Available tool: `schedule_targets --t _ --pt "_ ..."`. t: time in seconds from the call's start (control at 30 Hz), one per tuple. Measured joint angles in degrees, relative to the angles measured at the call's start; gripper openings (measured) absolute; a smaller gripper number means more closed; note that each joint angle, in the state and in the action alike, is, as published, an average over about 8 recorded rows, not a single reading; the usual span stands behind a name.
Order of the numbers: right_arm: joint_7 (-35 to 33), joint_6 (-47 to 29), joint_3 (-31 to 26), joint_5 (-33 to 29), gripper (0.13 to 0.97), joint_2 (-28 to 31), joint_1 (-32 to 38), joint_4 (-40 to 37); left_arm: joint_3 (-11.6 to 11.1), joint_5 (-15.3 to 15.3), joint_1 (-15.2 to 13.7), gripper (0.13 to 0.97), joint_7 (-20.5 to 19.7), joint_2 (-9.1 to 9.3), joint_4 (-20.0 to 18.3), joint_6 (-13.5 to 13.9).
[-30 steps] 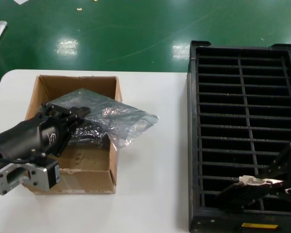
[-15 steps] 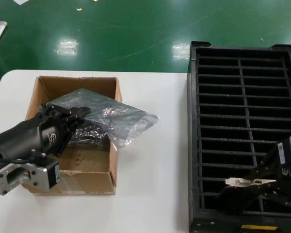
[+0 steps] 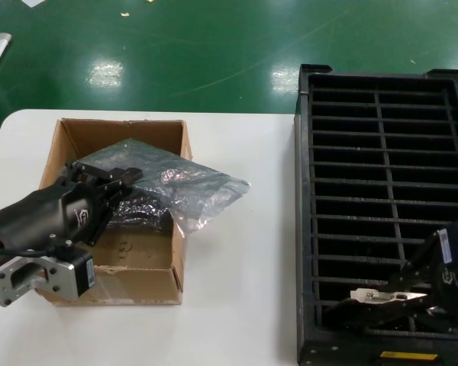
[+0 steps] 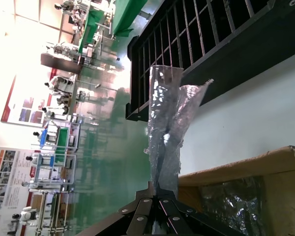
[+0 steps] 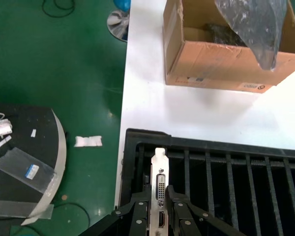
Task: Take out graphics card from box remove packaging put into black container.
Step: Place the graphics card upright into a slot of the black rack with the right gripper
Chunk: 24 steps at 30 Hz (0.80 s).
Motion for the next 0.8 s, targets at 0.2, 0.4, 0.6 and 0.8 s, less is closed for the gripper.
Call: schedule_targets --t 0.2,0.4,0.6,0.8 --pt "0.0 0.4 -0.2 -0.2 0.185 0.0 -0.7 0.4 0.0 0.0 0.0 0.138 0.0 0.0 0.0 0.0" --pt "-1.7 1.0 -0.8 -1.9 0.185 0.2 -1.0 -0.2 0.0 0.0 0.0 0.138 0.0 0.0 0.0 0.0" --pt "-3.1 1.4 -1.3 -3.3 0.185 0.0 -1.2 -0.5 0.0 0.0 0.0 0.138 0.0 0.0 0.0 0.0" --pt "-3.9 1.9 -1.7 -4.2 0.185 -0.6 -1.5 -0.8 0.0 0.0 0.0 0.138 0.0 0.0 0.0 0.0"
